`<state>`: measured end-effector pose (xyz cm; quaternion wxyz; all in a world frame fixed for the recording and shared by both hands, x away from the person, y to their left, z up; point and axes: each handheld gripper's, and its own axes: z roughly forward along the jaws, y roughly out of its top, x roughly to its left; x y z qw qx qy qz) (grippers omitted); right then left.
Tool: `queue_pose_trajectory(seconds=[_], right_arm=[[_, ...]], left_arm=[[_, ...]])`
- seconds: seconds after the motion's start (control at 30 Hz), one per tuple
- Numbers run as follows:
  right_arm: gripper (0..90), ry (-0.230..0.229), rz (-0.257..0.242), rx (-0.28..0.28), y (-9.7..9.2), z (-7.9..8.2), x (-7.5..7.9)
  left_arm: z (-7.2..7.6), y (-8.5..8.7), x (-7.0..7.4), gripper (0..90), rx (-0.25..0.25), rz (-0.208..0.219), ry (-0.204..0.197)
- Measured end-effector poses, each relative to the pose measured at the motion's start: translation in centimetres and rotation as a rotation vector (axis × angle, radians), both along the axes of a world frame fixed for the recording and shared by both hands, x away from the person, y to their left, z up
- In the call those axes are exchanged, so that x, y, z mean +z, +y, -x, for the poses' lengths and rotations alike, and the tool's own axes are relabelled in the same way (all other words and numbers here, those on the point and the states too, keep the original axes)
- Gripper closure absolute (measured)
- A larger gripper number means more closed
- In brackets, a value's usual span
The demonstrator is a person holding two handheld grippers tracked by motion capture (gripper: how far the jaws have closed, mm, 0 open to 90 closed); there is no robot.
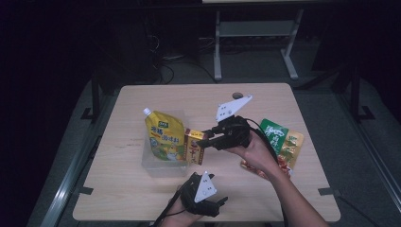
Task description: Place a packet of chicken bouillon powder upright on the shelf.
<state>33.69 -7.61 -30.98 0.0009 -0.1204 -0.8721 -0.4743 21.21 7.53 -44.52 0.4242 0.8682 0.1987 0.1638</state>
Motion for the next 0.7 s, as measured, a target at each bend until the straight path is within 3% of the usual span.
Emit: queue_pose_trajectory(seconds=[0.7], right_arm=[[66.8, -0.014, 0.006, 0.093, 4.8, -1.0, -0.5]], left_arm=[[0.2, -0.1, 0.0, 20.7, -0.021, -0.001, -0.005]])
